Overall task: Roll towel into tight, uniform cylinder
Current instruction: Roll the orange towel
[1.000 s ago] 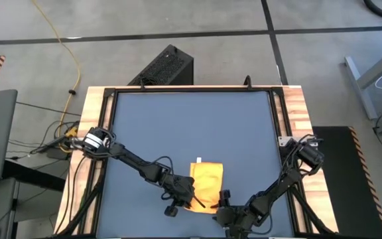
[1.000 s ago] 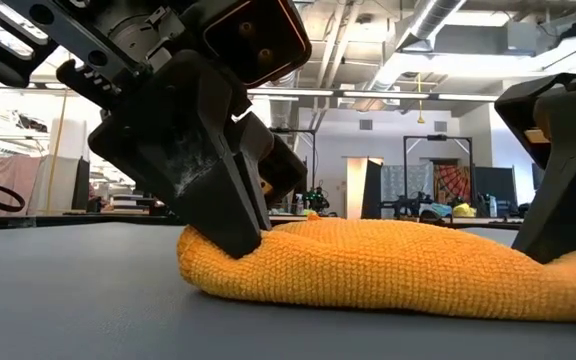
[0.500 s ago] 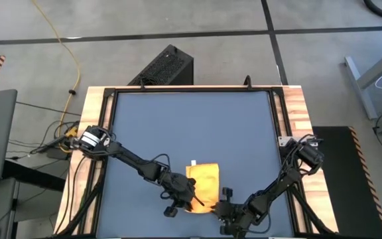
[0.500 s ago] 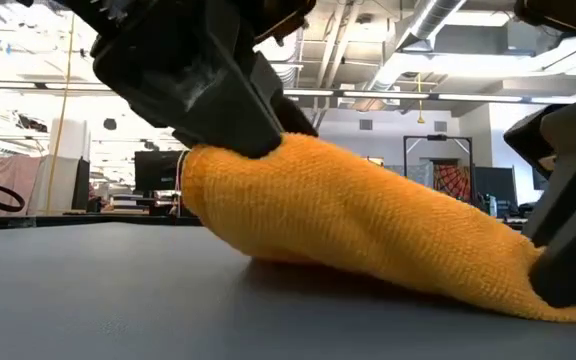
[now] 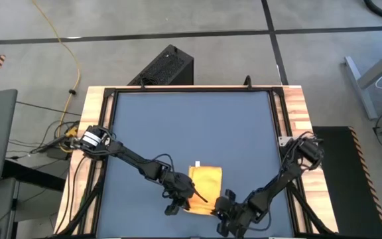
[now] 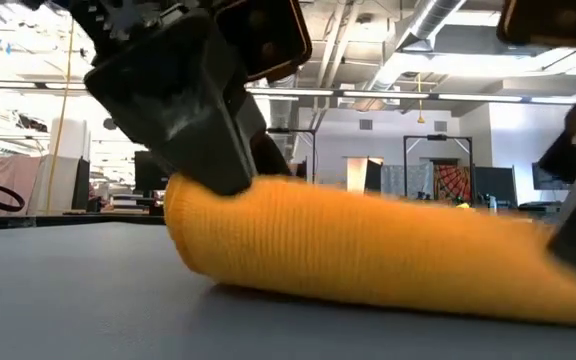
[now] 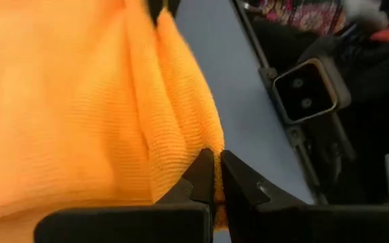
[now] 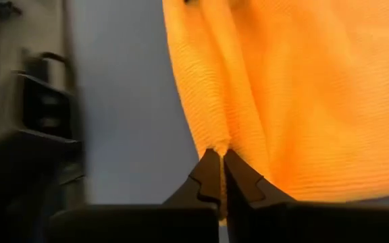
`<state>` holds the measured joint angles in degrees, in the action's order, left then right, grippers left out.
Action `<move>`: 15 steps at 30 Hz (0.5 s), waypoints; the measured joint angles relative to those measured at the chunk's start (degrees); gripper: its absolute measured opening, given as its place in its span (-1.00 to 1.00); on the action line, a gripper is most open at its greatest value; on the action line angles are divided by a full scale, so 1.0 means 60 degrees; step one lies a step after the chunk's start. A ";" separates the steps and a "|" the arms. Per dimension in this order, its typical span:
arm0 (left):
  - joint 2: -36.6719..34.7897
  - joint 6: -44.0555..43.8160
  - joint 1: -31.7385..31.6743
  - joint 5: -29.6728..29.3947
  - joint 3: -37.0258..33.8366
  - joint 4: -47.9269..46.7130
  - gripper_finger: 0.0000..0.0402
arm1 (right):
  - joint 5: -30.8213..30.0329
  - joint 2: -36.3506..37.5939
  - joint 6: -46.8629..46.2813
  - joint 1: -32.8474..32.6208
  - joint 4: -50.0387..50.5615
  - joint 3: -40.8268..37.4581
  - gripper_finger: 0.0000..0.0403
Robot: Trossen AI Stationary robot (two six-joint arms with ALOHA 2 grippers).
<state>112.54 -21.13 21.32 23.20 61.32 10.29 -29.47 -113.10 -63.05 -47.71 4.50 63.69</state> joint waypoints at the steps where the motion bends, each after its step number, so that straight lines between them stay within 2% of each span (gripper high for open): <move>1: 0.0002 -0.0116 0.0000 0.0028 -0.0005 -0.0132 -1.00 | 0.0306 0.0201 -0.0056 0.0065 0.0016 -0.0016 -0.91; 7: -0.0002 -0.0825 0.0004 0.0477 -0.0114 -0.0188 -1.00 | 0.1907 0.1056 -0.0841 0.0834 0.0037 -0.0250 -0.92; 10: -0.0002 -0.1431 -0.0010 0.0284 -0.0113 -0.0397 -1.00 | 0.2642 0.1084 -0.1416 0.1205 -0.0033 -0.0596 -0.92; 15: -0.0002 -0.1295 -0.0356 -0.0130 -0.0109 -0.0937 -0.98 | 0.2819 0.1021 -0.2115 0.1428 -0.0338 -0.1206 -0.92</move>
<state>112.53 -28.90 19.19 22.42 60.66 4.67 -12.56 -106.98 -75.74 -39.14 2.47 56.46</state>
